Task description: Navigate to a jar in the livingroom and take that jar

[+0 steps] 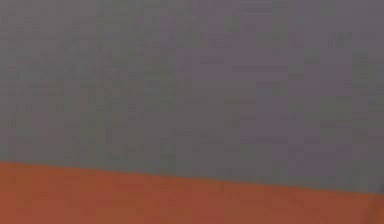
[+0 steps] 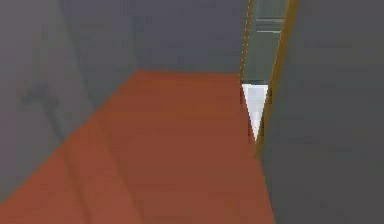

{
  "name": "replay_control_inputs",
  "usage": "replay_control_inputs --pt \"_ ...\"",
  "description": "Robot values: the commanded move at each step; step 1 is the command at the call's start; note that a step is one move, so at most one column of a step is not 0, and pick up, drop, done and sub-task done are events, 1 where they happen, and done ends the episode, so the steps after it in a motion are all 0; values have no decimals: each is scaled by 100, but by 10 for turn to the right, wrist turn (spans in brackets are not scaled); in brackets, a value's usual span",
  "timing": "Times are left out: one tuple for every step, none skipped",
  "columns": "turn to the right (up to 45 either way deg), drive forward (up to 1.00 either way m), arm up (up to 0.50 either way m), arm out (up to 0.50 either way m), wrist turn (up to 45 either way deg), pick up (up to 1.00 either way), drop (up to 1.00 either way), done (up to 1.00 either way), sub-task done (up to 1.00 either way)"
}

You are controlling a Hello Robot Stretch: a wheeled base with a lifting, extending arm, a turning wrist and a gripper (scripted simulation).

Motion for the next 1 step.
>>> replay_control_inputs --pt "-450 0 0 0 0 0 0 0 0"
